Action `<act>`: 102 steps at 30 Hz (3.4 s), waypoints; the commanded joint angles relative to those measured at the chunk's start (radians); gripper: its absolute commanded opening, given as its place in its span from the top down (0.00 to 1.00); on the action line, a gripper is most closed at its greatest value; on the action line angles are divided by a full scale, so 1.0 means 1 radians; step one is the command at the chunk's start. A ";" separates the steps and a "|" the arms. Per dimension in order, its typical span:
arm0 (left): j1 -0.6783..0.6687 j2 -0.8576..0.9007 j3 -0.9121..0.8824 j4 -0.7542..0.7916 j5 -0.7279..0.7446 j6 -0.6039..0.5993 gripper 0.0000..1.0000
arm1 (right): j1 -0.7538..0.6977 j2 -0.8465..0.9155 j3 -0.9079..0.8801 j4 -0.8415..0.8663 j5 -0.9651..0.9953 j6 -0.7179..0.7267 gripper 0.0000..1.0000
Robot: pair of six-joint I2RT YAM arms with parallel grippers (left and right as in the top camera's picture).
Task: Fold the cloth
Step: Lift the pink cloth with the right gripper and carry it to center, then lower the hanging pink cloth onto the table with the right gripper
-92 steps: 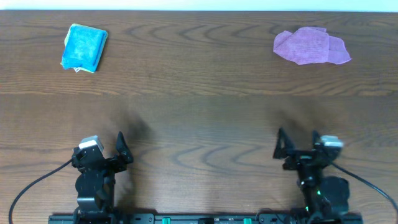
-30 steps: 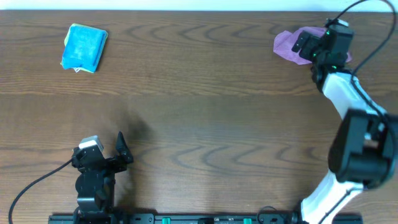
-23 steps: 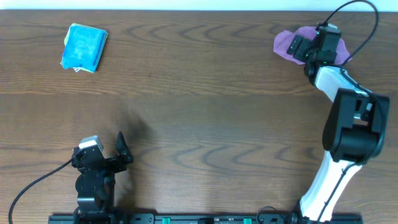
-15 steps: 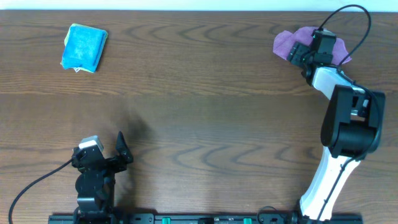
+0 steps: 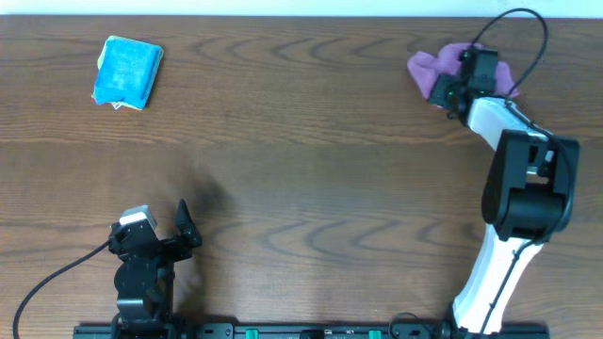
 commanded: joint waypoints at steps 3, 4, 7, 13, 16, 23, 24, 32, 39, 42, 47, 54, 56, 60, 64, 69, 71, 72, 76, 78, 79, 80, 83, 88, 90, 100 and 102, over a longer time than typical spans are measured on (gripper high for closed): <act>0.002 -0.005 -0.021 -0.007 -0.014 0.003 0.05 | 0.137 -0.161 0.002 -0.052 -0.139 -0.066 0.99; 0.002 -0.005 -0.021 -0.007 -0.014 0.004 0.05 | 0.162 -0.188 0.002 -0.071 -0.140 -0.067 0.99; 0.002 -0.005 -0.021 -0.007 -0.014 0.003 0.05 | 0.270 -0.294 0.002 -0.138 -0.140 -0.067 0.99; 0.002 -0.005 -0.021 -0.007 -0.014 0.003 0.05 | 0.448 -0.513 0.002 -0.172 -0.137 -0.115 0.99; 0.002 -0.005 -0.021 -0.007 -0.014 0.003 0.05 | 0.500 -0.624 0.009 -0.164 -0.135 -0.144 0.99; 0.002 -0.005 -0.021 -0.007 -0.014 0.003 0.05 | 0.534 -0.864 0.018 -0.246 -0.135 -0.161 0.01; 0.002 -0.005 -0.021 -0.007 -0.014 0.003 0.05 | 0.532 -0.880 0.018 -0.265 -0.135 -0.181 0.01; 0.002 -0.005 -0.021 -0.007 -0.014 0.003 0.05 | 0.529 -0.811 0.017 -0.615 -0.135 -0.224 0.02; 0.002 -0.005 -0.021 -0.007 -0.014 0.003 0.05 | 0.532 -0.577 0.017 -0.769 -0.135 -0.229 0.13; 0.002 -0.005 -0.021 -0.007 -0.014 0.003 0.05 | 0.538 -0.445 0.017 -0.744 -0.135 -0.255 0.16; 0.002 -0.005 -0.021 -0.007 -0.014 0.003 0.05 | 0.535 -0.294 0.017 -0.703 -0.135 -0.277 0.27; 0.002 -0.005 -0.021 -0.007 -0.014 0.003 0.05 | 0.537 -0.171 0.017 -0.675 -0.135 -0.277 0.34; 0.002 -0.005 -0.021 -0.007 -0.014 0.003 0.05 | 0.536 -0.152 0.017 -0.652 -0.135 -0.283 0.36; 0.002 -0.005 -0.021 -0.007 -0.014 0.003 0.05 | 0.535 -0.140 0.017 -0.608 -0.135 -0.285 0.38; 0.002 -0.005 -0.021 -0.007 -0.014 0.003 0.05 | 0.535 -0.122 0.017 -0.564 -0.135 -0.285 0.44; 0.002 -0.005 -0.021 -0.007 -0.014 0.003 0.05 | 0.531 -0.100 0.017 -0.541 -0.110 -0.284 0.44; 0.002 -0.005 -0.021 -0.007 -0.014 0.003 0.05 | 0.529 -0.098 0.017 -0.539 -0.097 -0.284 0.44; 0.002 -0.005 -0.021 -0.007 -0.014 0.003 0.04 | 0.529 -0.097 0.017 -0.536 -0.097 -0.284 0.44; 0.002 -0.005 -0.021 -0.007 -0.014 0.003 0.05 | 0.528 -0.097 0.017 -0.526 -0.097 -0.284 0.51; 0.002 -0.005 -0.021 -0.007 -0.014 0.003 0.04 | 0.529 -0.093 0.017 -0.524 -0.097 -0.284 0.59; 0.002 -0.005 -0.021 -0.007 -0.014 0.003 0.05 | 0.529 -0.090 0.017 -0.522 -0.097 -0.284 0.63; 0.002 -0.005 -0.021 -0.007 -0.014 0.003 0.05 | 0.529 -0.087 0.017 -0.522 -0.097 -0.284 0.67; 0.002 -0.005 -0.021 -0.007 -0.014 0.003 0.05 | 0.529 -0.078 0.017 -0.522 -0.097 -0.284 0.72; 0.002 -0.005 -0.021 -0.007 -0.014 0.003 0.05 | 0.529 -0.078 0.017 -0.517 -0.097 -0.283 0.96; 0.002 -0.005 -0.021 -0.007 -0.014 0.003 0.05 | 0.529 -0.078 0.017 -0.517 -0.097 -0.283 0.99; 0.002 -0.005 -0.021 -0.007 -0.014 0.003 0.05 | 0.531 -0.087 0.069 -0.570 -0.098 -0.261 0.99; 0.002 -0.005 -0.021 -0.007 -0.014 0.003 0.05 | 0.531 -0.094 0.099 -0.597 -0.098 -0.261 0.99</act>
